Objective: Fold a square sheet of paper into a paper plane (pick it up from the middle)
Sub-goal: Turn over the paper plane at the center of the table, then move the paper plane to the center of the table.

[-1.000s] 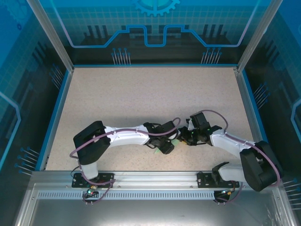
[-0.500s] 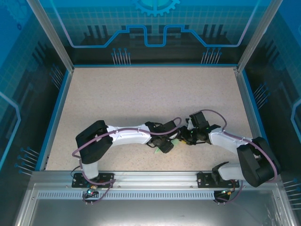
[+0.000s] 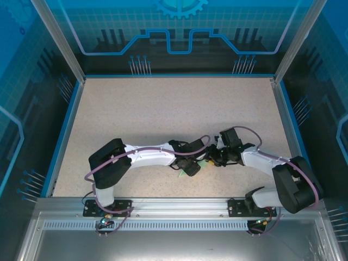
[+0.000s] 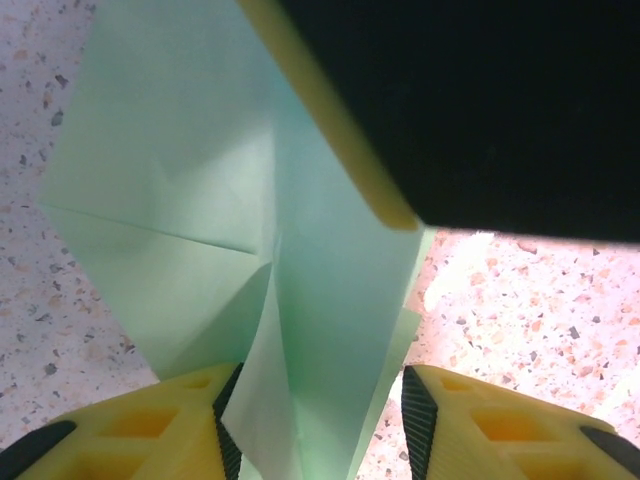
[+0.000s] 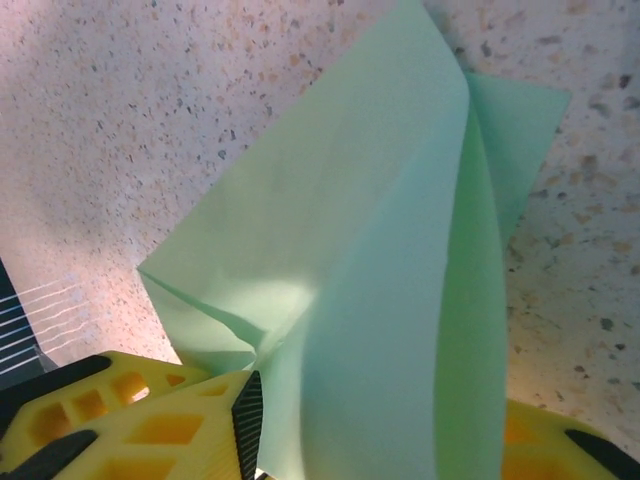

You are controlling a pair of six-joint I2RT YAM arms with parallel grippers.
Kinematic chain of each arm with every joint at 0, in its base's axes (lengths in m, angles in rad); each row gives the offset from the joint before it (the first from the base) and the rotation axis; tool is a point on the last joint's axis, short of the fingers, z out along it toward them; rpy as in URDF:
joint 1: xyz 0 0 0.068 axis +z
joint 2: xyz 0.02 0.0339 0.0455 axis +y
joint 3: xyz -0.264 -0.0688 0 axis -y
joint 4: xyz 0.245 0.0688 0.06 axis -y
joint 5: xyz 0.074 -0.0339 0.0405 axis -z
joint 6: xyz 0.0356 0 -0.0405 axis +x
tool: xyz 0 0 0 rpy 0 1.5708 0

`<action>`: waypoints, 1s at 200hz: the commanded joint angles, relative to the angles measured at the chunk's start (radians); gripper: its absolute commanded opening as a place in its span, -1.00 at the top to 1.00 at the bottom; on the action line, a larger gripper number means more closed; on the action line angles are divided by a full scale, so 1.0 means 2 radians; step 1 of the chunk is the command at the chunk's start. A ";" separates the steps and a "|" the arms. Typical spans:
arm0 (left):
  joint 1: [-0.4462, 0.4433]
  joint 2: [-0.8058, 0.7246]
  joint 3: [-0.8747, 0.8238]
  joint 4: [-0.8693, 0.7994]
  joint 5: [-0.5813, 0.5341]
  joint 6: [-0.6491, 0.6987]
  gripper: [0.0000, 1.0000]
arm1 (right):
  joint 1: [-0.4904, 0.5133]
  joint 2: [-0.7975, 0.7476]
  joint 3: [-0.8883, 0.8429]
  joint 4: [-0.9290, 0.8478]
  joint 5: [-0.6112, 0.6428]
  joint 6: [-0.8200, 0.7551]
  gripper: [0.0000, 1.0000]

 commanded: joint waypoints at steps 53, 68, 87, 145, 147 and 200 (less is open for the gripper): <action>-0.010 -0.009 -0.020 0.044 0.032 0.020 0.06 | -0.053 -0.021 0.008 0.023 -0.063 -0.005 0.30; -0.010 -0.010 -0.022 0.048 0.037 0.023 0.06 | -0.060 -0.016 0.008 0.029 -0.073 -0.002 0.32; -0.010 -0.008 -0.025 0.047 0.035 0.025 0.06 | -0.065 -0.008 0.012 0.029 -0.081 -0.003 0.35; -0.010 -0.018 -0.040 0.042 0.022 0.026 0.06 | -0.106 0.014 0.010 0.032 -0.121 -0.018 0.41; -0.010 -0.018 -0.041 0.042 0.022 0.025 0.06 | -0.107 0.015 0.010 0.033 -0.122 -0.018 0.41; -0.011 -0.011 -0.033 0.041 0.005 0.028 0.07 | -0.109 0.025 0.018 0.038 -0.136 -0.017 0.50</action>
